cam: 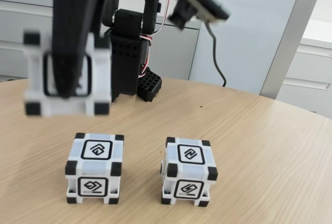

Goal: Stack cubes from left to right.

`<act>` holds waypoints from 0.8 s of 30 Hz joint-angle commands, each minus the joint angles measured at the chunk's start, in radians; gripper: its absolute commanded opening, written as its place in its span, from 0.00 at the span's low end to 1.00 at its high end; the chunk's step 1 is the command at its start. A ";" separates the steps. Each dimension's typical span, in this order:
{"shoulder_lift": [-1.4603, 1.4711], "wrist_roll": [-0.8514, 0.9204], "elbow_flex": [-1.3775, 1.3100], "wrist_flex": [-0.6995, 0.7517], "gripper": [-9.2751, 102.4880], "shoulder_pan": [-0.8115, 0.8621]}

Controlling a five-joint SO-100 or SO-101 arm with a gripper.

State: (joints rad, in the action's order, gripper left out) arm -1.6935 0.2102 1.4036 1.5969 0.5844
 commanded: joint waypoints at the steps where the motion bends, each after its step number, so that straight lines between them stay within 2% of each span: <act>1: -0.044 0.020 0.084 -0.012 0.17 0.006; 11: -0.028 0.043 0.166 -0.021 0.17 0.008; 17: -0.025 -0.015 0.167 -0.155 0.17 0.008; 24: -0.025 -0.014 0.170 -0.155 0.17 -0.008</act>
State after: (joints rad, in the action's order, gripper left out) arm -1.6935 0.2040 1.5754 1.4527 0.5798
